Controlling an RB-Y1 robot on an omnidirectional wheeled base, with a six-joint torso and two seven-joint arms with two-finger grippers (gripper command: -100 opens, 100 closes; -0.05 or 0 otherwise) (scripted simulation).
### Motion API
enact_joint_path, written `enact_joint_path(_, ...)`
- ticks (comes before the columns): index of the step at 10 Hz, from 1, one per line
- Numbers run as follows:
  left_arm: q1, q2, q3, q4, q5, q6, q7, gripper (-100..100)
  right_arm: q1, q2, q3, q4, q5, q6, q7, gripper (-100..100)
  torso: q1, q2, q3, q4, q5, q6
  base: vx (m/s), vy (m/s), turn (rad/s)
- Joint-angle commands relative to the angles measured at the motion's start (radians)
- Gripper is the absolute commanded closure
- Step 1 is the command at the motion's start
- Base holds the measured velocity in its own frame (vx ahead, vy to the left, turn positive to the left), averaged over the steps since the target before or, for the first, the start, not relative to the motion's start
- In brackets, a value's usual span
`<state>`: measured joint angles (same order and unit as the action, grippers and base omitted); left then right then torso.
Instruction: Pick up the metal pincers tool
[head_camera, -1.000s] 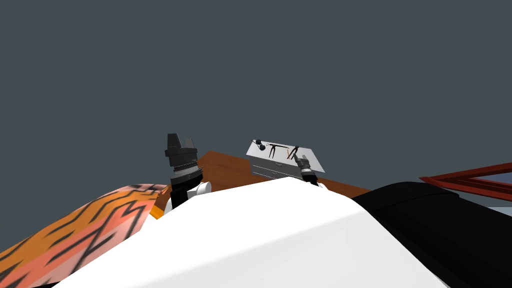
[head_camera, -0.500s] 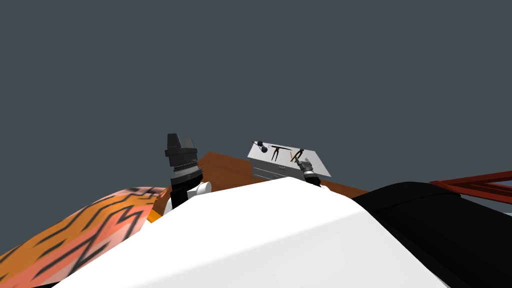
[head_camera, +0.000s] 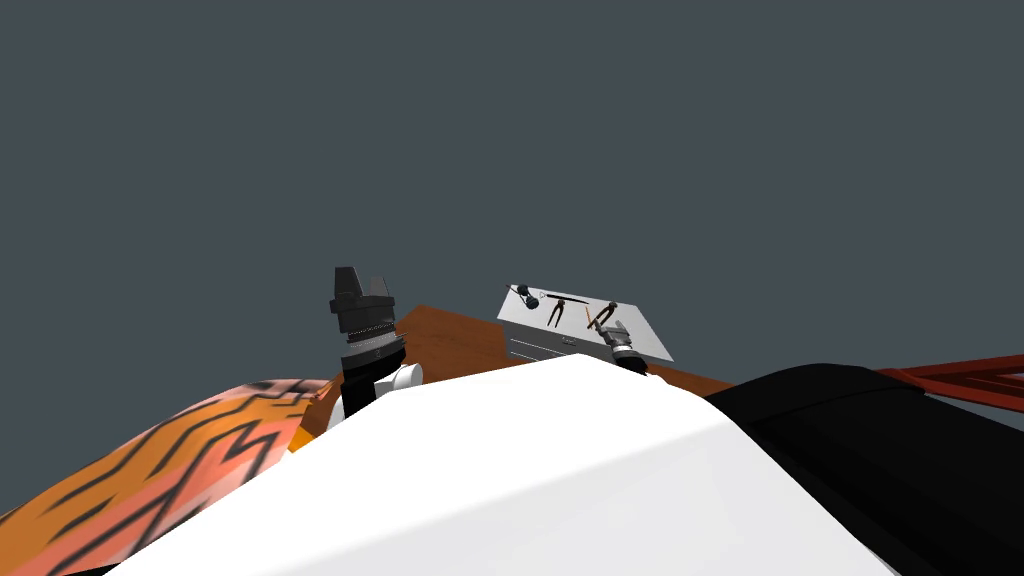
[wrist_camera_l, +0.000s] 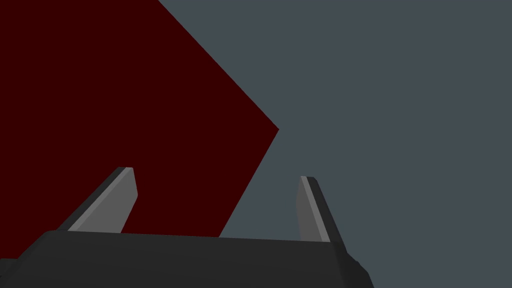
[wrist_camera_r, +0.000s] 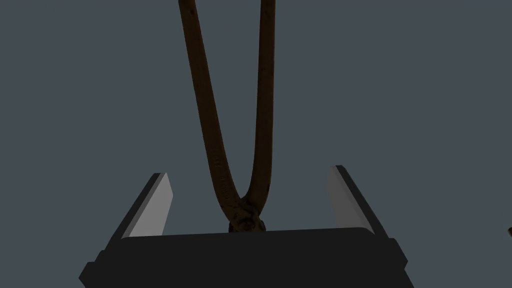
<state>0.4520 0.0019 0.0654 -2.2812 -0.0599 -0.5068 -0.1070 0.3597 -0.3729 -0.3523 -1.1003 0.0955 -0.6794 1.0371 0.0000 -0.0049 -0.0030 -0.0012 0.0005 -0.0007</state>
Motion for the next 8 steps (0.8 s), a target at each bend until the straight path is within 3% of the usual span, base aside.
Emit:
enact_joint_path(1, 0.0, 0.0, 0.0, 0.0, 0.0, 0.0, 0.0, 0, -0.009, -0.014, -0.005, 0.037, 0.004, -0.004, 0.023, -100, 0.0, 0.0, 0.0, 0.0, 0.0, 0.0, 0.046, 0.018, -0.007)
enact_joint_path(3, 0.0, 0.0, 0.0, 0.0, 0.0, 0.0, 0.0, 0, -0.016, -0.021, -0.007, 0.052, 0.005, -0.005, 0.029, -100, 0.0, 0.0, 0.0, 0.0, 0.0, 0.0, 0.037, 0.02, -0.005)
enact_joint_path(4, 0.0, 0.0, 0.0, 0.0, 0.0, 0.0, 0.0, 0, -0.017, -0.022, -0.007, 0.055, 0.005, -0.005, 0.032, 0, -0.001, 0.001, 0.001, 0.0, 0.0, 0.0, 0.0, 0.0, 0.0)
enact_joint_path(5, 0.0, 0.0, 0.0, 0.0, 0.0, 0.0, 0.0, 0, -0.016, -0.022, -0.007, 0.055, 0.005, -0.005, 0.032, -100, -0.001, 0.002, 0.001, 0.001, 0.0, 0.0, 0.0, 0.0, 0.0)
enact_joint_path(6, 0.0, 0.0, 0.0, 0.0, 0.0, 0.0, 0.0, 0, -0.017, -0.022, -0.007, 0.055, 0.005, -0.005, 0.032, 100, -0.001, 0.003, 0.002, 0.001, 0.0, 0.0, 0.0, 0.0, 0.0)
enact_joint_path(8, 0.0, 0.0, 0.0, 0.0, 0.0, 0.0, 0.0, 0, -0.017, -0.022, -0.007, 0.055, 0.005, -0.005, 0.032, 100, -0.001, 0.003, 0.002, 0.001, 0.0, 0.0, 0.0, 0.0, 0.0)
